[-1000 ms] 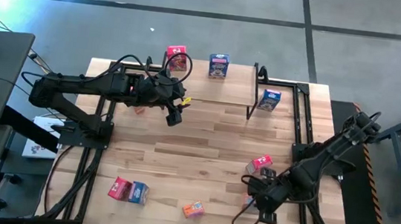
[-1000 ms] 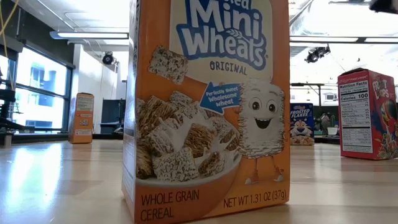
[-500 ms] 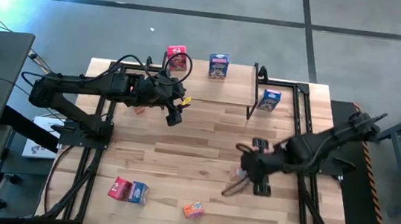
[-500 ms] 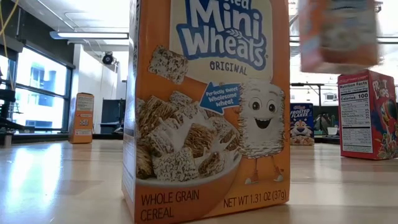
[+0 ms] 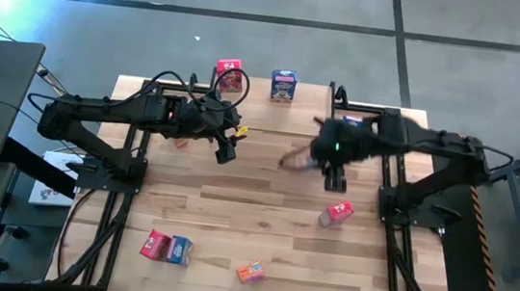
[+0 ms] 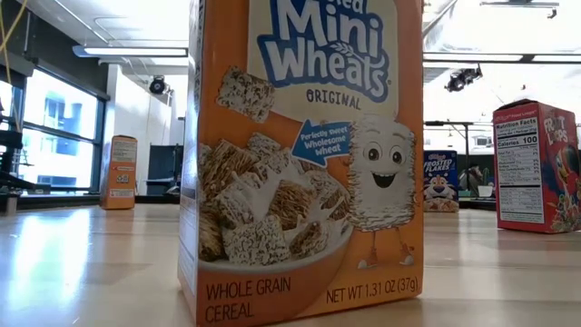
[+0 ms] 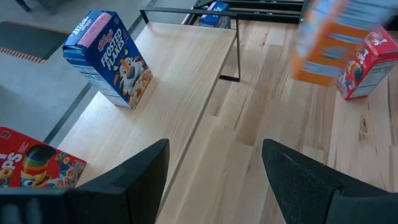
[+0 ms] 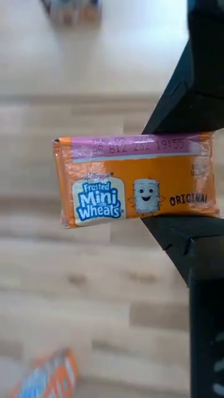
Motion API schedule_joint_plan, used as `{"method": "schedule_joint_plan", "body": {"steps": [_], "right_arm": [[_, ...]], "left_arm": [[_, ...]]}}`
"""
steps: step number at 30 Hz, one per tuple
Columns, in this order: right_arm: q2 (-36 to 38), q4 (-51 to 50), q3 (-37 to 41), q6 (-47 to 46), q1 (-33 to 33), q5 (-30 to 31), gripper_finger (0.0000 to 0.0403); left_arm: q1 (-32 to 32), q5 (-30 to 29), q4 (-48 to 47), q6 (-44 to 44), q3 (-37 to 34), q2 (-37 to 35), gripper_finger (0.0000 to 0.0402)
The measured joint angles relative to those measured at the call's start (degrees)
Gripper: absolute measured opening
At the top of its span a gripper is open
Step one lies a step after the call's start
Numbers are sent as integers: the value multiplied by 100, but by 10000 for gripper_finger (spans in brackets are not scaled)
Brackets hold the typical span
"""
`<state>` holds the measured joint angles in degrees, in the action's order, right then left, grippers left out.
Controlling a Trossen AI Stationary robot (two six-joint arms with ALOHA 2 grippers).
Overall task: Stack cereal on shelf
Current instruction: Put the right orange cereal box on the shelf
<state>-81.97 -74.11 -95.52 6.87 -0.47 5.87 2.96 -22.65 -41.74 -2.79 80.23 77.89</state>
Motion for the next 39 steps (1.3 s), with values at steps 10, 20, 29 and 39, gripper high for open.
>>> {"method": "schedule_joint_plan", "body": {"steps": [10, 20, 29, 39], "right_arm": [[0, 4, -278, 1291, -1632, -5, 163], [-63, 782, -278, 2329, -2883, -57, 163], [-486, 920, -278, 2885, -3600, -331, 163], [-947, 920, -275, 3193, -3816, -597, 163]], "left_arm": [[0, 2, 0, 0, 0, -2, 248], [2, 0, 0, 0, 0, -1, 248], [2, 0, 0, 0, 0, 0, 248], [0, 2, 2, 0, 0, 0, 248]]}}
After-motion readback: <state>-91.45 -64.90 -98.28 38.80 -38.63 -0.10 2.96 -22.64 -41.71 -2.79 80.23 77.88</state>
